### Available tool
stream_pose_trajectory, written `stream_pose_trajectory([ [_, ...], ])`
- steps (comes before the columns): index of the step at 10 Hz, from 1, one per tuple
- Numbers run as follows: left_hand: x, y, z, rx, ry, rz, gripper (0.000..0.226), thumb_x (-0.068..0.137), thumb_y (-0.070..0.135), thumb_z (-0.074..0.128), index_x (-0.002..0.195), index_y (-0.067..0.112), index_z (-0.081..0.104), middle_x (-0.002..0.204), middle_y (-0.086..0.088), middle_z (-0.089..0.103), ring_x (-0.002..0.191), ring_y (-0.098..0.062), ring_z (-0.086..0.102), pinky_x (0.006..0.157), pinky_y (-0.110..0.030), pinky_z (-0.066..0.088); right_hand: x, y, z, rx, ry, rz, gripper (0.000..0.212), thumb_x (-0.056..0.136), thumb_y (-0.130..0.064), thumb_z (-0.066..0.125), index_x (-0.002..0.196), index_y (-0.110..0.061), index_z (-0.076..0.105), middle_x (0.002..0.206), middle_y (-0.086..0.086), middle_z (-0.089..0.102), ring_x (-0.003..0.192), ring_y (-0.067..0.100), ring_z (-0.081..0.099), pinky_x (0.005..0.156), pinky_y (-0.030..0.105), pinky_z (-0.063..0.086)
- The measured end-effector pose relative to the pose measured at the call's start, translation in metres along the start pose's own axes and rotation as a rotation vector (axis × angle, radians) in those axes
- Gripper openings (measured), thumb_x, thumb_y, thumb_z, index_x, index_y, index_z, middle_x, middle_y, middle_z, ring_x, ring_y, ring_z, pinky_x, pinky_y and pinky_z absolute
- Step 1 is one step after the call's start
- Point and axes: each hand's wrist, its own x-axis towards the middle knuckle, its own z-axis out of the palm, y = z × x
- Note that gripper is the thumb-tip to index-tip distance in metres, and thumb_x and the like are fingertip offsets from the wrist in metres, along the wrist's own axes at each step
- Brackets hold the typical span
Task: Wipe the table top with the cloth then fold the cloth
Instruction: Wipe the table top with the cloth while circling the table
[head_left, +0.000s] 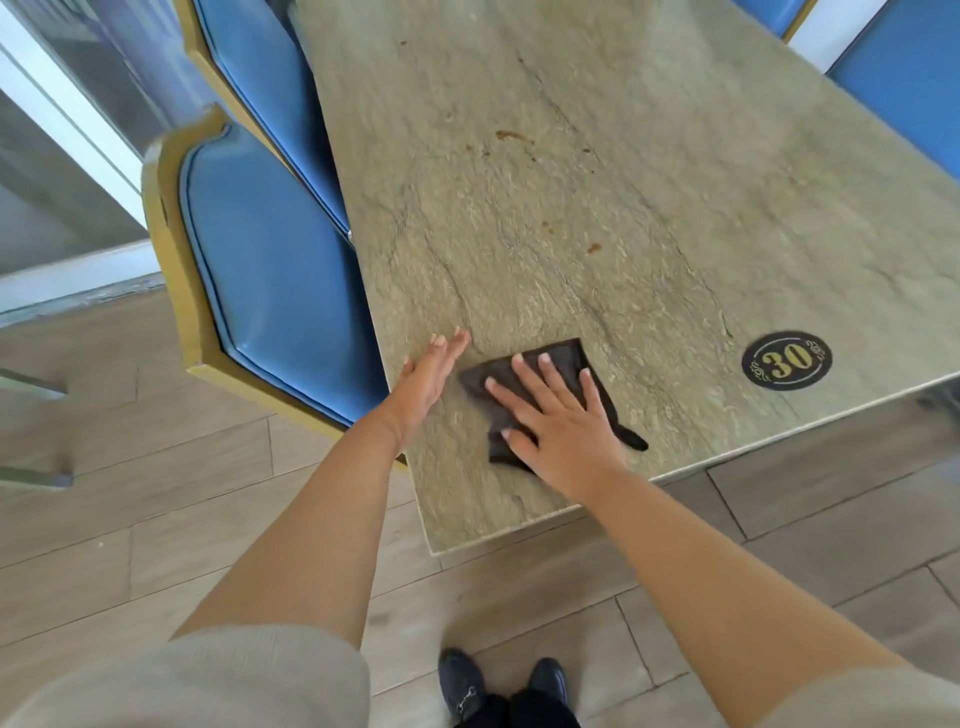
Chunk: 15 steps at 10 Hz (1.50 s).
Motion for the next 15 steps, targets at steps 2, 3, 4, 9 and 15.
stream_pose_trajectory([
  [2,-0.001,0.003,0.000,0.160,0.123,0.034,0.077,0.086,0.076,0.034,0.151,0.036,0.024,0.161,0.009,0.009,0.149,-0.013,-0.004,0.122,-0.039,-0.003,-0.033,-0.068,0.017,-0.015,0.027,-0.153,0.059,0.094,-0.053,0.026,0.149,-0.045,0.004,0.161,-0.002,-0.008,0.146,0.030,-0.016,0.110,0.066,-0.006],
  [3,0.009,-0.002,-0.007,0.337,0.092,0.053,0.053,0.089,0.075,0.024,0.140,0.060,0.029,0.161,0.016,0.004,0.149,-0.014,-0.011,0.120,-0.047,-0.007,-0.046,-0.033,0.019,-0.054,0.004,-0.492,0.059,0.091,-0.055,0.036,0.146,-0.050,0.015,0.161,-0.008,0.003,0.148,0.025,-0.005,0.114,0.061,-0.002],
  [4,0.012,-0.005,-0.005,0.783,0.286,0.239,0.047,0.105,0.038,0.016,0.149,0.035,0.033,0.158,0.014,0.023,0.147,-0.009,0.012,0.119,-0.030,0.004,-0.026,0.005,0.007,-0.089,-0.040,-0.457,0.062,0.089,-0.066,0.027,0.145,-0.054,0.004,0.160,-0.014,-0.008,0.146,0.019,-0.014,0.115,0.055,-0.008],
  [9,0.070,0.027,-0.035,1.099,0.102,0.232,0.054,0.103,0.041,0.003,0.154,0.028,-0.007,0.159,0.010,-0.022,0.145,-0.006,-0.021,0.119,-0.037,-0.012,0.057,-0.050,0.001,0.096,0.153,0.457,0.062,0.090,-0.063,0.013,0.148,-0.046,0.002,0.160,-0.006,-0.004,0.146,0.022,-0.012,0.114,0.058,-0.009],
  [15,0.140,0.049,0.021,1.565,-0.058,0.834,0.070,0.090,0.071,0.018,0.153,0.041,0.005,0.164,0.005,-0.001,0.150,-0.026,-0.001,0.120,-0.050,0.000,0.020,-0.009,0.006,0.396,0.569,0.981,0.045,0.103,-0.021,0.029,0.147,-0.021,0.034,0.157,-0.006,0.022,0.146,0.006,0.001,0.119,0.028,-0.005],
])
